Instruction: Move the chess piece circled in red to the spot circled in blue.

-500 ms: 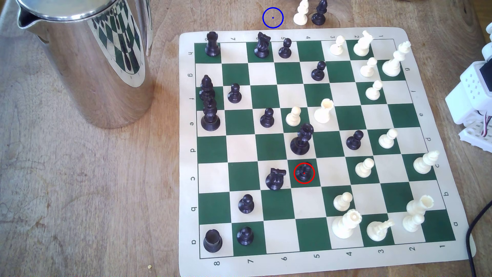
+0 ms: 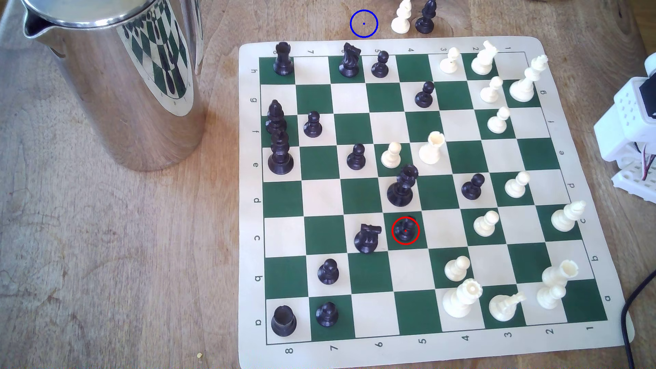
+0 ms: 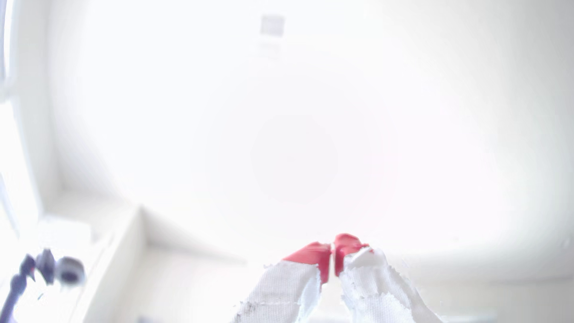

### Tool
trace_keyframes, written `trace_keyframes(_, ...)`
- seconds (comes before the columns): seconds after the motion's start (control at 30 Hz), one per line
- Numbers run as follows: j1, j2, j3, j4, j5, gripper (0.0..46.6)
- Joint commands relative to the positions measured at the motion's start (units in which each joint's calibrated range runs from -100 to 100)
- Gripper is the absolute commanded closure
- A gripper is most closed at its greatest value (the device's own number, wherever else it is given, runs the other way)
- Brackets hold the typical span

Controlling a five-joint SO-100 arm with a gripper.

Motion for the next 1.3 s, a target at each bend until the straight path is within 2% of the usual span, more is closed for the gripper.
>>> trace_keyframes(0.0, -1.1, -0.1, -7.1, 19.6, -0.1, 46.4)
trace_keyframes(0.3, -3.5, 0.0, -19.7, 59.8, -0.8, 46.4)
trace_keyframes(0.33, -3.6, 0.0, -20.4, 62.6, -2.5, 46.4)
trace_keyframes(0.37, -4.6, 0.0, -20.5, 64.6, -8.0, 46.4)
trace_keyframes(0.43, -7.8, 1.3, -21.8, 71.3, -11.8, 46.1)
trace_keyframes(0.5, -11.8, 4.4, -22.3, 72.9, -11.8, 46.1)
trace_keyframes(0.57, -13.4, 7.0, -24.0, 75.7, -11.8, 46.4)
trace_keyframes(0.73, -16.1, 21.4, -40.2, 93.3, -11.6, 46.4)
trace_keyframes(0.8, -19.7, 30.5, -46.4, 95.1, -11.8, 46.4)
trace_keyframes(0.9, -21.9, 40.0, -51.7, 96.6, -14.4, 46.4)
trace_keyframes(0.93, -22.4, 45.6, -53.9, 96.8, -15.9, 46.4)
trace_keyframes(1.03, -21.5, 53.5, -56.5, 95.6, -18.0, 46.4)
trace_keyframes(1.2, -20.4, 65.3, -62.6, 96.9, -19.7, 46.2)
trace_keyframes(1.27, -20.9, 72.3, -69.6, 102.5, -21.1, 44.8)
